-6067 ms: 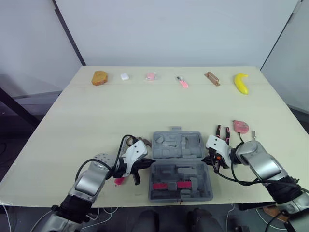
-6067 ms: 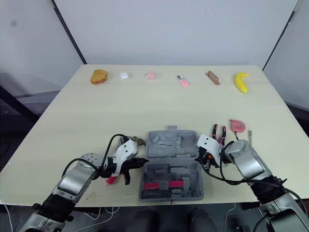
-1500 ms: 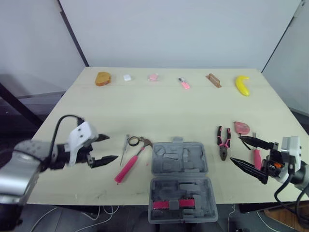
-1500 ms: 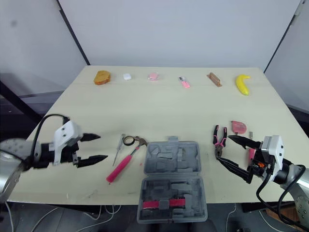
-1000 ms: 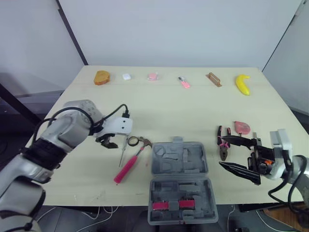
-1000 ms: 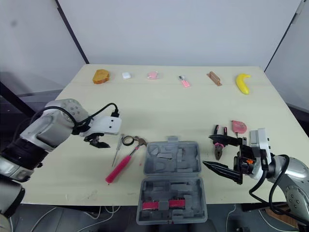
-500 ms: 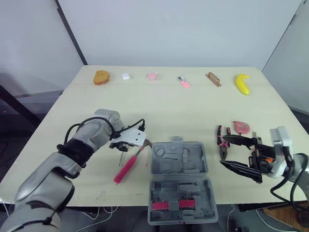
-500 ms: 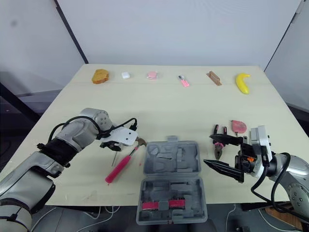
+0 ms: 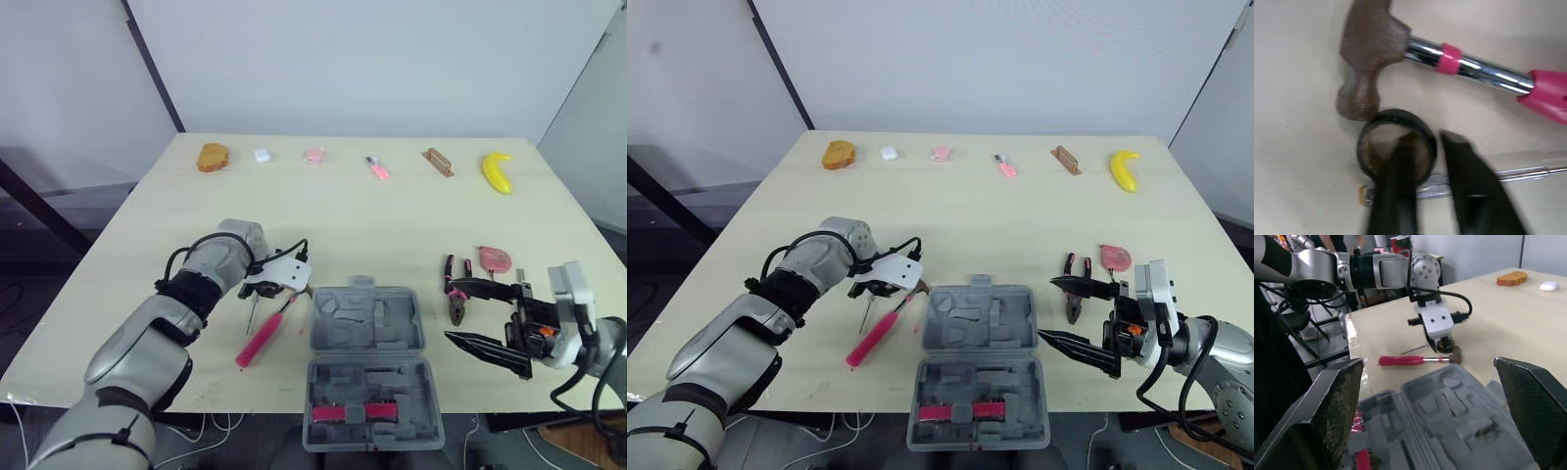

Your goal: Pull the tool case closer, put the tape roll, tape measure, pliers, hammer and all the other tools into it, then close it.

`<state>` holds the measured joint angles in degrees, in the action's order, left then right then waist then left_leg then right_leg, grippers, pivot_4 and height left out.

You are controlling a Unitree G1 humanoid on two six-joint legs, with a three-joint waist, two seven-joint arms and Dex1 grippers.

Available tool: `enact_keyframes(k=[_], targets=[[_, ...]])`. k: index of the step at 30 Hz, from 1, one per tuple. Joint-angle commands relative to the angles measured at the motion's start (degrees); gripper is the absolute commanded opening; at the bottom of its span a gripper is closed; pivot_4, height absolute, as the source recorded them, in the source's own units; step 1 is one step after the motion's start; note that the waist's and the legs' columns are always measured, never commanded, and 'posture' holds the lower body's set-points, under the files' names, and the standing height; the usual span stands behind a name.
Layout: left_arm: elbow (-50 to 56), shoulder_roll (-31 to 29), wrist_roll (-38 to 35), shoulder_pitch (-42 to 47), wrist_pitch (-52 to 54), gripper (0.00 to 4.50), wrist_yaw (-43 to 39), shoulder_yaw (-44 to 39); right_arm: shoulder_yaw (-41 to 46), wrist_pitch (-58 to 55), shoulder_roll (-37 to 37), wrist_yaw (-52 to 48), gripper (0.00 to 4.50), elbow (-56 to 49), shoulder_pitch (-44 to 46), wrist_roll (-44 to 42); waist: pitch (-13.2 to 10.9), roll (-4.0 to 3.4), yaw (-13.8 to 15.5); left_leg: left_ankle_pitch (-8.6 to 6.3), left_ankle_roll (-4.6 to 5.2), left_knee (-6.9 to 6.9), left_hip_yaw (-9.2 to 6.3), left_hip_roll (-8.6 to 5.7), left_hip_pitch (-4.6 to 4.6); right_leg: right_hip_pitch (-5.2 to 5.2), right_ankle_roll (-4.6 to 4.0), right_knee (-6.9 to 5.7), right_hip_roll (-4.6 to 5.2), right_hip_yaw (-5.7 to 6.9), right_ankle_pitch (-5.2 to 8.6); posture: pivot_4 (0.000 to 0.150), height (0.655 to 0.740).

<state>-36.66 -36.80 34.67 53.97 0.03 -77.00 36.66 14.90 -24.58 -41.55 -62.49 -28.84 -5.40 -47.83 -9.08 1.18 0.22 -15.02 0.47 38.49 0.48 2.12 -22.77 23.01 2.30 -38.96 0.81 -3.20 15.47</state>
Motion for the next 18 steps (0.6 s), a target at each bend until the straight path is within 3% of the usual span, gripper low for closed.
enact_keyframes(k=[1,8,13,14,16,18], targets=[[-1.34,0.39,1.07,-0.07,-1.16,0.05,1.16,0.57,2.29,1.06,-0.25,-0.1,4.5,-2.1,-0.45,-1.18,0.01,-0.01,0.06,0.0,0.0,0.01,0.0,0.0,0.0,0.0,0.0,0.0,0.0,0.0,0.0,0.15,0.74],[2.79,-2.59,-1.71,-0.51,0.36,0.05,-2.26,-3.02,2.32,2.16,-0.29,-0.47,4.5,-3.11,-2.06,-0.72,-0.01,0.02,-0.04,0.0,0.0,0.05,-0.06,0.01,-0.06,-0.01,-0.01,0.0,-0.02,0.04,-0.01,0.15,0.74],[14.34,-8.18,-11.44,-2.09,8.92,0.05,-12.1,-10.79,2.45,3.21,-0.17,-0.29,4.5,-3.45,-2.41,-0.07,-0.07,0.1,-0.95,0.0,0.0,0.05,-0.16,0.05,-0.21,0.06,-0.02,0.03,-0.01,0.14,0.0,0.15,0.74],[16.56,-8.95,-14.19,-2.71,11.07,0.05,-13.56,-12.71,2.24,3.5,0.23,0.35,4.5,-3.95,-2.45,0.17,-0.07,0.1,-0.95,0.0,0.0,0.05,-0.18,0.05,-0.22,0.06,-0.02,0.04,-0.01,0.16,0.0,0.15,0.74],[23.07,-8.6,-27.36,-6.1,20.73,0.05,-15.12,-20.43,2.29,4.84,1.32,1.3,4.5,-4.56,-3.38,1.0,-0.06,0.08,-0.98,0.0,0.0,0.05,-0.21,0.05,-0.21,0.05,-0.02,0.04,0.0,0.18,0.0,0.15,0.74],[28.09,-11.45,-38.26,-8.91,31.18,0.05,-15.5,-21.31,2.22,5.72,2.25,2.41,4.5,-5.81,-4.67,1.78,-0.06,0.08,-1.03,0.0,0.0,0.03,-0.43,0.12,-0.19,0.06,-0.03,0.01,0.04,0.18,0.01,0.15,0.74]])
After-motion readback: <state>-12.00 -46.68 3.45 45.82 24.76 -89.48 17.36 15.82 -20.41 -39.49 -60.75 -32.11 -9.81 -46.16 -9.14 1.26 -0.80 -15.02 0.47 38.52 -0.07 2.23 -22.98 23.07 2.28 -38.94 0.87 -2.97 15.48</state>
